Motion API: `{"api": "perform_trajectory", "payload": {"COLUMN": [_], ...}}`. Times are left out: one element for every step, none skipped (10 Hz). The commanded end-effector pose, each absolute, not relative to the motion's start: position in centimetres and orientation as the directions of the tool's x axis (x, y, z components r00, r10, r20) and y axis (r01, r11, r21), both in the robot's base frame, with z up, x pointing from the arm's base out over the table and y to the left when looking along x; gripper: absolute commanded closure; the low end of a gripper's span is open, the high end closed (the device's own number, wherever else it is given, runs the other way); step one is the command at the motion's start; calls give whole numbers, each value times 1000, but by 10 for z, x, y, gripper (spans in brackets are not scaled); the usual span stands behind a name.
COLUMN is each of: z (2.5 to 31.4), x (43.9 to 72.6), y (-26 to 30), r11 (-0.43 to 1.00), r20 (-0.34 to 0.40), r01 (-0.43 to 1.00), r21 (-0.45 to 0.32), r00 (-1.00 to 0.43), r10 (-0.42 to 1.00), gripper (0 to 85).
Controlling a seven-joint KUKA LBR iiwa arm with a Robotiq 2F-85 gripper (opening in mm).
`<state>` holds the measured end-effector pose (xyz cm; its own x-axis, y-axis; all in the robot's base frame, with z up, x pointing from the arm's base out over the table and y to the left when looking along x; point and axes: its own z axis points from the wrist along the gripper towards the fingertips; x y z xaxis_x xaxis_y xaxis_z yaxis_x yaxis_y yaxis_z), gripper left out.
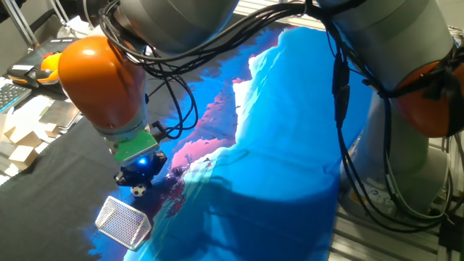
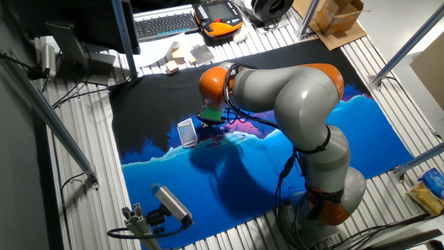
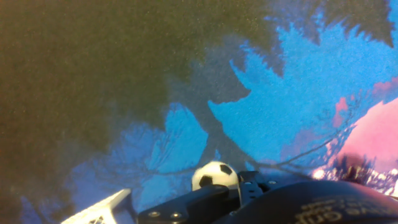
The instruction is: Push the soccer ball into the goal
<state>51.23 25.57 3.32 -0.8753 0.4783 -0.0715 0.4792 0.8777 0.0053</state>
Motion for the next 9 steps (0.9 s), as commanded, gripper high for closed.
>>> {"api": "perform_trajectory", "payload": {"z": [33,33,34,34,34,35,35,35,34], "x": [513,514,515,515,515,515,516,517,518], "y": [256,255,254,256,257,259,261,263,265], "r11": [877,877,878,875,867,861,854,851,853], "r20": [-75,-79,-79,-80,-75,-78,-68,-64,-64], "r01": [480,480,477,484,497,505,512,514,512], "r21": [6,4,24,27,50,61,94,105,105], "r00": [-875,-874,-875,-871,-863,-858,-852,-851,-852], "r10": [479,479,478,484,499,508,519,522,519], "gripper": [850,850,850,850,850,850,850,850,850]}}
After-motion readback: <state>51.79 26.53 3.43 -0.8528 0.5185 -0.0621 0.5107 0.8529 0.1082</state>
